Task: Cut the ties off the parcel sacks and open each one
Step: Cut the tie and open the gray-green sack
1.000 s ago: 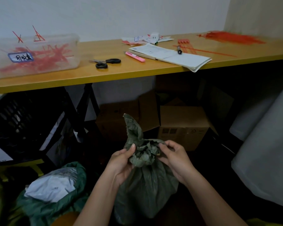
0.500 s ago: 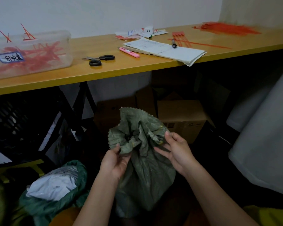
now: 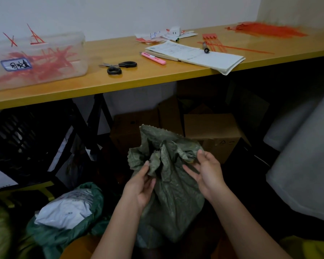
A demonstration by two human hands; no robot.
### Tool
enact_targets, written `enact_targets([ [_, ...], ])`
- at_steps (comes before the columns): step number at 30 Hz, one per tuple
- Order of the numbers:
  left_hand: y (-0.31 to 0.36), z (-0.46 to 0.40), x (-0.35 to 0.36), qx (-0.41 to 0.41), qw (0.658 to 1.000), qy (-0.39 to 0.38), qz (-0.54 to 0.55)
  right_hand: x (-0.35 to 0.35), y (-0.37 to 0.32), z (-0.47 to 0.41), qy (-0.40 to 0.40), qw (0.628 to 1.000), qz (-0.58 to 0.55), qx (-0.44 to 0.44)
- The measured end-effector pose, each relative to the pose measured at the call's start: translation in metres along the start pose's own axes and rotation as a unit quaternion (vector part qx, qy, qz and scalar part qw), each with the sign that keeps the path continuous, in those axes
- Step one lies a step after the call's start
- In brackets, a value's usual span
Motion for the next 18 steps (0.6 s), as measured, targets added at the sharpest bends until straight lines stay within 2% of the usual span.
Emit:
enact_targets([
  [1, 0.002, 0.002, -0.001, 0.026, 0.994, 0.05, -0.089, 0.004, 0.001, 0.002, -0.001, 1.0, 0.02, -0.008],
  [2, 0.011, 0.007, -0.005, 0.077, 0.96, 0.14, -0.23, 0.006, 0.0, 0.002, 0.001, 0.999, 0.041, -0.018],
  [3, 0.024, 0.015, -0.005, 0.168, 0.89, 0.222, -0.361, 0.007, -0.003, 0.002, 0.005, 0.997, 0.068, -0.029],
  [4, 0.039, 0.028, 0.003, 0.298, 0.807, 0.257, -0.441, 0.007, -0.006, 0.001, 0.01, 0.995, 0.097, -0.038],
  [5, 0.05, 0.041, 0.016, 0.423, 0.737, 0.237, -0.472, 0.007, -0.01, 0.0, 0.014, 0.991, 0.123, -0.047],
  [6, 0.055, 0.05, 0.031, 0.497, 0.701, 0.177, -0.479, 0.007, -0.014, 0.0, 0.015, 0.988, 0.144, -0.057],
  [7, 0.057, 0.052, 0.044, 0.522, 0.69, 0.105, -0.49, 0.008, -0.018, -0.001, 0.016, 0.984, 0.163, -0.068],
  [9, 0.051, 0.042, 0.064, 0.473, 0.684, -0.016, -0.555, 0.01, -0.025, -0.002, 0.018, 0.977, 0.193, -0.087],
  [11, 0.042, 0.028, 0.075, 0.403, 0.655, -0.06, -0.636, 0.013, -0.033, -0.004, 0.019, 0.974, 0.203, -0.103],
  [14, 0.038, 0.016, 0.078, 0.375, 0.611, -0.002, -0.697, 0.012, -0.046, -0.006, 0.032, 0.971, 0.205, -0.119],
  [16, 0.043, 0.017, 0.074, 0.414, 0.612, 0.062, -0.671, 0.011, -0.056, -0.008, 0.035, 0.971, 0.2, -0.127],
  [18, 0.045, 0.018, 0.07, 0.446, 0.634, 0.066, -0.628, 0.01, -0.065, -0.01, 0.034, 0.973, 0.186, -0.132],
])
Point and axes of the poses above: each hand's wrist, its own z-axis away from the middle knuckle, its own x-axis out of the palm, y = z × x, the point moved 5 cm from there along -z, towards the middle knuckle, and after that the axes turned 2 degrees about -y, right-handed, at the moved point
